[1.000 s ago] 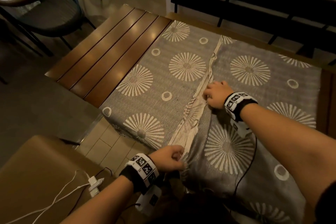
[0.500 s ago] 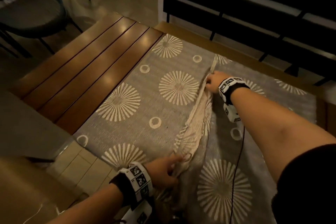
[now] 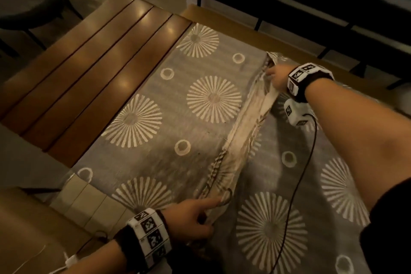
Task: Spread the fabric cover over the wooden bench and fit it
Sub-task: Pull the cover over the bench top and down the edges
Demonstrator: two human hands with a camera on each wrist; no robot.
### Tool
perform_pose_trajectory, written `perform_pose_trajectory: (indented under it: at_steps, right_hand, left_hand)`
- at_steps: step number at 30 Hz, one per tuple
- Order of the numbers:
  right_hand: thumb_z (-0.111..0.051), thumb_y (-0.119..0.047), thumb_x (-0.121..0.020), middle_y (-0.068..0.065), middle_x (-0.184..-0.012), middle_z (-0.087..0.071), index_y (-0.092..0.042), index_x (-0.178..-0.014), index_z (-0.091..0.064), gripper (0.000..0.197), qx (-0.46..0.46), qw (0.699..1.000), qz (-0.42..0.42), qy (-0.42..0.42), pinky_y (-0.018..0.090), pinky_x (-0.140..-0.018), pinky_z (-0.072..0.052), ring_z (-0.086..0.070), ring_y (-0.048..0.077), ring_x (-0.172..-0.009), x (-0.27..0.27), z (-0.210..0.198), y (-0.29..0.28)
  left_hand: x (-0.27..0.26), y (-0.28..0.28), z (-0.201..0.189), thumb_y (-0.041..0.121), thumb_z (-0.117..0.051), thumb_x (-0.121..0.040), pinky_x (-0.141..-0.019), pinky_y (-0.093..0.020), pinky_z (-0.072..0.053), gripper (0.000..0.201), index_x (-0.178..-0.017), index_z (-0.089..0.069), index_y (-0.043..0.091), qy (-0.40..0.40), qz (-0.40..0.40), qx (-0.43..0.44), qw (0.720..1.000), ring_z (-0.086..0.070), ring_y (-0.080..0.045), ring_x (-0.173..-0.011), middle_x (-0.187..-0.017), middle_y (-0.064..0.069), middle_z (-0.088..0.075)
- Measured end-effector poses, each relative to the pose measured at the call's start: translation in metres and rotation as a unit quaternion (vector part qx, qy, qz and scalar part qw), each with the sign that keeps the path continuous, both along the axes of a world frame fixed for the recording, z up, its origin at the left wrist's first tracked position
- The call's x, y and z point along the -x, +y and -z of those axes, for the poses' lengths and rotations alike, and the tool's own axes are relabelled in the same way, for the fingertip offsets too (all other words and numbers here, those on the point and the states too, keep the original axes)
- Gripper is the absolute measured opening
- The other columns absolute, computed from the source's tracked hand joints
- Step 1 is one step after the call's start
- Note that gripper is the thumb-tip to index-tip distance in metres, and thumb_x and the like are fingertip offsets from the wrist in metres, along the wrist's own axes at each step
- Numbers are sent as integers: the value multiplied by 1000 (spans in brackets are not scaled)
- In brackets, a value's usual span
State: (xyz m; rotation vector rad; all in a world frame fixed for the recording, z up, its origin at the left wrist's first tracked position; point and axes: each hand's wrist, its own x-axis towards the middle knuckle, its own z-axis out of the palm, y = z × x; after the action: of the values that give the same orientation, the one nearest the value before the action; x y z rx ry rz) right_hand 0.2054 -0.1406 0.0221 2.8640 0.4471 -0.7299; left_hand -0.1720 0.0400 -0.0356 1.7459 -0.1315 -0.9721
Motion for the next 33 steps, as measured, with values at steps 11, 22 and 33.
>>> perform_pose_trajectory:
  at_steps: [11, 22, 33]
  right_hand:
    - [-49, 6, -83, 12, -138, -52, -26, -118, -67, 51, -39, 997, 50, -35, 38, -97, -44, -52, 31, -120, 58, -85, -130]
    - [-62, 1, -82, 15, -130, -57, -17, -126, -62, 48, -24, 994, 44, -98, 41, -93, -45, -53, 35, -116, 120, -101, -333]
    - [-54, 4, -86, 28, -126, -55, -3, -134, -50, 49, 6, 986, 133, -100, 42, -88, -46, -55, 44, -113, 148, -80, -506]
  left_hand:
    - [23, -73, -29, 33, -64, -81, -82, -20, -51, 89, -135, -4, 69, -127, 160, -24, 979, -65, -10, -86, -107, 2, -69]
    - [50, -270, -23, 18, -56, -82, -111, -31, -35, 94, -146, 5, 51, -202, 252, -99, 941, -41, -24, -136, -153, -12, -34]
    - [66, -470, -34, 13, -61, -89, -70, -27, -42, 97, -150, 12, 30, -94, 297, -58, 949, -61, -30, -83, -90, -21, -63]
